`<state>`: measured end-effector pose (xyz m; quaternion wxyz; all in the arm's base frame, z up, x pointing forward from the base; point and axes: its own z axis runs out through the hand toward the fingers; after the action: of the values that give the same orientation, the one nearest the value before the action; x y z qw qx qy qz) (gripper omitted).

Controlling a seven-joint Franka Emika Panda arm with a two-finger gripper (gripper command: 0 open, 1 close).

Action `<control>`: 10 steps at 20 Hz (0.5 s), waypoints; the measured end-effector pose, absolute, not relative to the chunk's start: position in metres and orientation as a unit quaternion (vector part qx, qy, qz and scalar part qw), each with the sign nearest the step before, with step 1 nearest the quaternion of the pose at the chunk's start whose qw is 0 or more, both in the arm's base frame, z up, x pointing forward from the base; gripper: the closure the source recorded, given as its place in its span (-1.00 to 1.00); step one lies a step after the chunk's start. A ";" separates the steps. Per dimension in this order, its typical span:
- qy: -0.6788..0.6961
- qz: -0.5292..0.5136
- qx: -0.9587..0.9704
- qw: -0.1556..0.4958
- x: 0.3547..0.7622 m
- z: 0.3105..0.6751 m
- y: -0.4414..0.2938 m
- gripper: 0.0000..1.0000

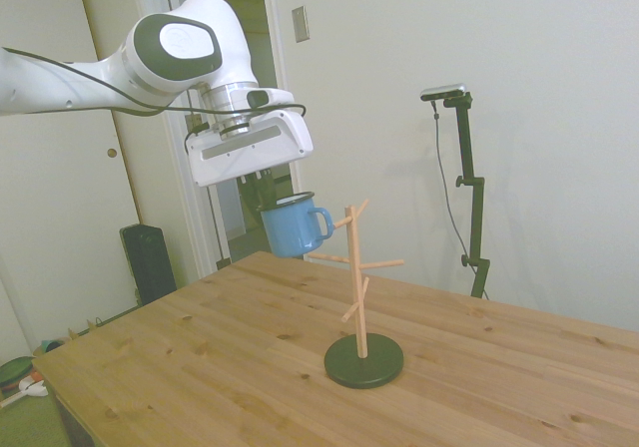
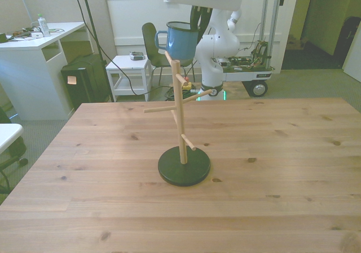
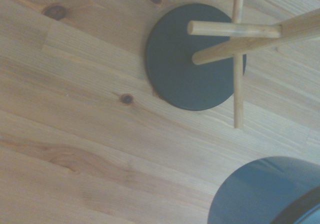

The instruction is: Hang the mug

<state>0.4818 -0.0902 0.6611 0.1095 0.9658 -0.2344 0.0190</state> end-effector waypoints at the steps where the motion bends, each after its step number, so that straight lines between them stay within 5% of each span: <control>1: -0.235 0.019 0.966 0.109 0.483 0.663 -0.093 1.00; 10: -0.233 0.016 0.966 0.110 0.493 0.663 -0.098 1.00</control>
<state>0.4930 -0.0976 0.6631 0.1098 0.9662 -0.2328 0.0157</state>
